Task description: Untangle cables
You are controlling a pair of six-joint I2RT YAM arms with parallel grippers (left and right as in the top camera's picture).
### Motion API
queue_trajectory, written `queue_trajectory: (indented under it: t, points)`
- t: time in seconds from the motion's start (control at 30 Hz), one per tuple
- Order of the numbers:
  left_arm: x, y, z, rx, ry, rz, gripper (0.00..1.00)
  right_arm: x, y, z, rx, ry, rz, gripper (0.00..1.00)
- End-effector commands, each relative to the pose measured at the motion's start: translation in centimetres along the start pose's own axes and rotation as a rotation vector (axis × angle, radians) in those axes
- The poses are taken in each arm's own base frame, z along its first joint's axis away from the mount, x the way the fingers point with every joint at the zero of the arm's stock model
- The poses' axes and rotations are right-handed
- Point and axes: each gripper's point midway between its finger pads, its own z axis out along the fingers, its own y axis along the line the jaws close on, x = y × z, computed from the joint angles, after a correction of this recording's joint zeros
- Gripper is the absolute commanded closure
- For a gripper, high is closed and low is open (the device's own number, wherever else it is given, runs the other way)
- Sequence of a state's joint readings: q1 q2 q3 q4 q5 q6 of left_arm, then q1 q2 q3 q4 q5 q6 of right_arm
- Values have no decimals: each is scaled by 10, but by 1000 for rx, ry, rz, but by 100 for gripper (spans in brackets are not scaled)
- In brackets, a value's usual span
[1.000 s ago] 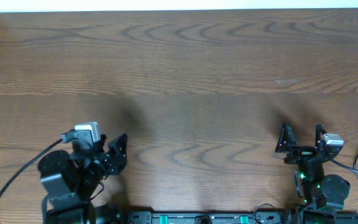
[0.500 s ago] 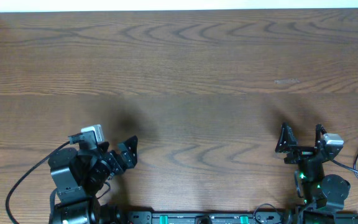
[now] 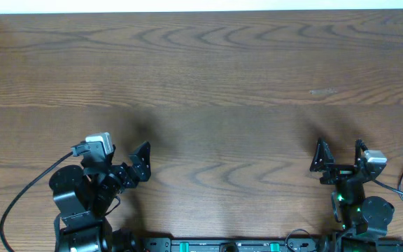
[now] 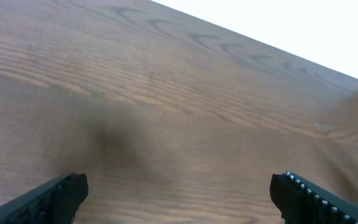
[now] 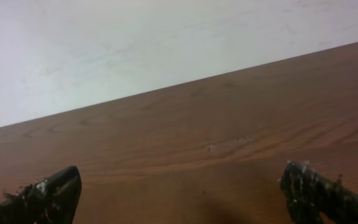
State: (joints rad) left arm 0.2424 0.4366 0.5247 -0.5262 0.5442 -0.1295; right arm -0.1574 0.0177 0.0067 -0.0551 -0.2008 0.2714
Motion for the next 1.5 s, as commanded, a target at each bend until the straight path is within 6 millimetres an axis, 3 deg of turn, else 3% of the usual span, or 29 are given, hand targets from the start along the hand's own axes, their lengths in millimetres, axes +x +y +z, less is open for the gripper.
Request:
queue_trajectory:
  t: [0.0, 0.27, 0.43, 0.57, 0.83, 1.07, 1.47]
  points:
    - [-5, 1, 0, -7, -22, 39, 1, 2, 2, 0, -7, 7, 12, 1]
    - [-8, 3, 11, 20, -78, 154, 1, 2, 2, 0, -7, 7, 12, 1]
    - [-5, -21, 21, 196, -135, 224, 1, 2, 2, 0, -7, 7, 12, 1]
    - [-4, -29, 25, 239, -181, 273, 1, 2, 2, 0, -7, 7, 12, 1]
    - [-15, -38, 11, 178, -315, 344, 1, 2, 2, 0, -7, 7, 12, 1]
    - [-27, -33, 1, 99, -396, 351, 1, 2, 2, 0, -7, 7, 12, 1]
    - [-7, -8, 7, 18, -470, 343, 1, 2, 2, 0, -7, 7, 12, 1]
